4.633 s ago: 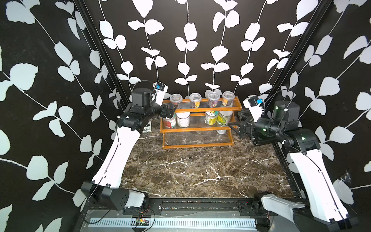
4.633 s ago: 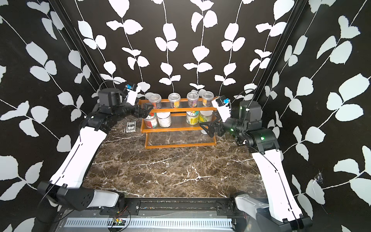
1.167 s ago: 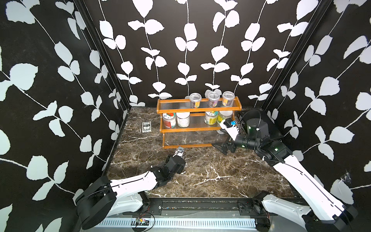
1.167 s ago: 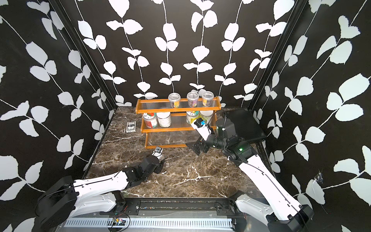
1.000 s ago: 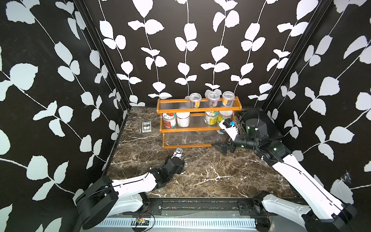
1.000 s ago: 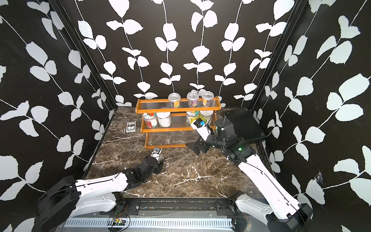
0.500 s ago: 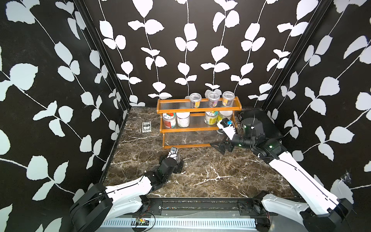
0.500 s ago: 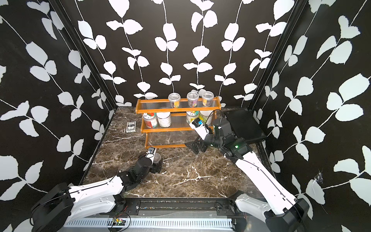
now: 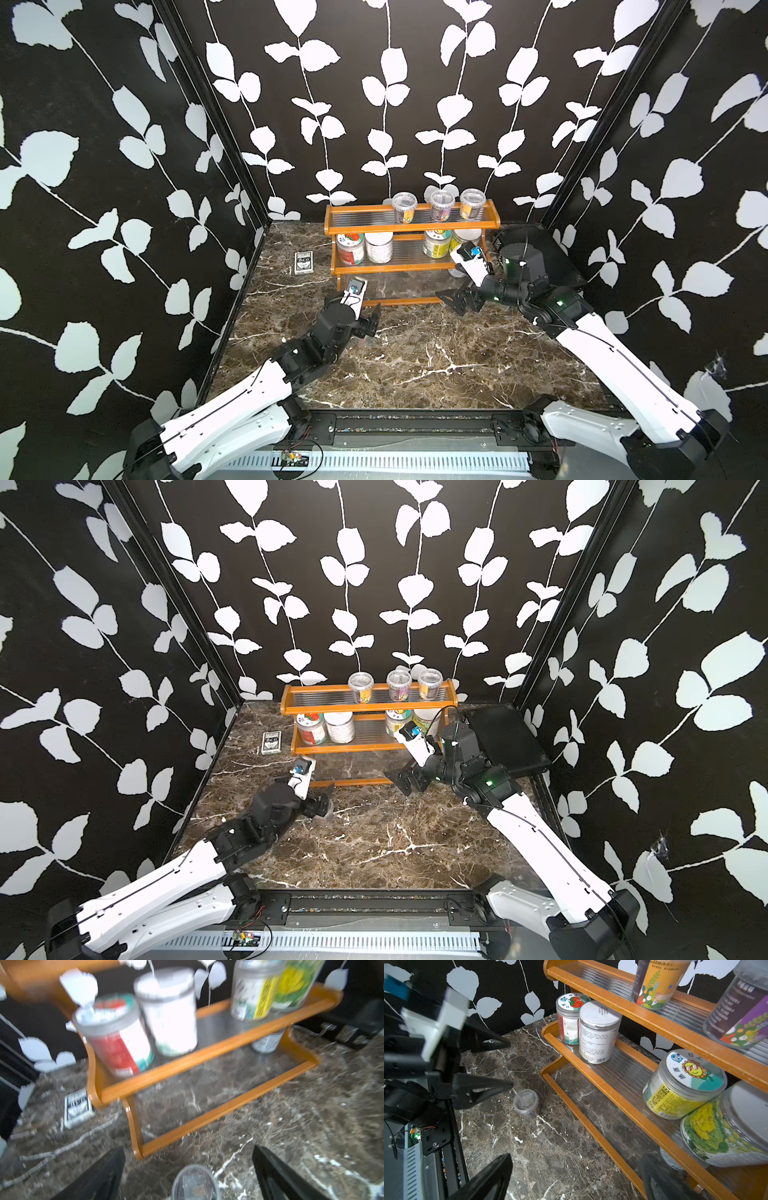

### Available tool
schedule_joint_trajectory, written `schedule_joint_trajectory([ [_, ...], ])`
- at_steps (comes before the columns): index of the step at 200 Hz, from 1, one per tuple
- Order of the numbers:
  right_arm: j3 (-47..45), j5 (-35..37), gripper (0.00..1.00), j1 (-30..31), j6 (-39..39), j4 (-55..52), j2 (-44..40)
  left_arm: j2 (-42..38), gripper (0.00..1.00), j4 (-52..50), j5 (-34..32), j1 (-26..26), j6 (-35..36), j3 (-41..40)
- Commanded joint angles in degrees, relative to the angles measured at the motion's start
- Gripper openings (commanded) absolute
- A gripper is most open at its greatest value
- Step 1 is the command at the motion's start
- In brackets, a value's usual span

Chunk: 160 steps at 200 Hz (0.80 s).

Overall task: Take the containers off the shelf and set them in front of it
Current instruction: 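Place the container at the center of the board, then pick up a container from the shelf.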

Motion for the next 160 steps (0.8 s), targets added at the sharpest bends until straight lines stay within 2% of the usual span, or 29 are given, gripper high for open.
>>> schedule_joint_trajectory([
  [1, 2.0, 2.2, 1.0, -0.9, 1.7, 2.0, -1.3, 3.1, 0.99, -6.4, 4.7, 1.8, 5.8, 9.2],
  [33, 1.0, 4.3, 1.0, -3.2, 4.6, 3.3, -2.4, 13.1, 0.99, -8.5, 12.8, 5.4, 9.7, 24.7],
  [75, 0.0, 6.0, 1.0, -5.7, 6.5, 4.1, -4.3, 27.6, 0.99, -8.6, 23.0, 12.4, 10.5, 42.8],
  [111, 0.3, 7.1, 1.0, -6.7, 7.2, 4.2, -4.6, 39.0, 0.98, -11.3, 27.3, 15.4, 9.5, 56.0],
  [135, 0.6, 7.5, 1.0, -7.1, 7.0, 4.1, -4.5, 44.1, 0.97, -12.7, 29.6, 15.9, 8.7, 61.9],
  [160, 0.9, 7.6, 1.0, -7.3, 6.9, 4.2, -4.0, 48.2, 0.97, -14.3, 29.1, 16.2, 8.1, 66.0],
])
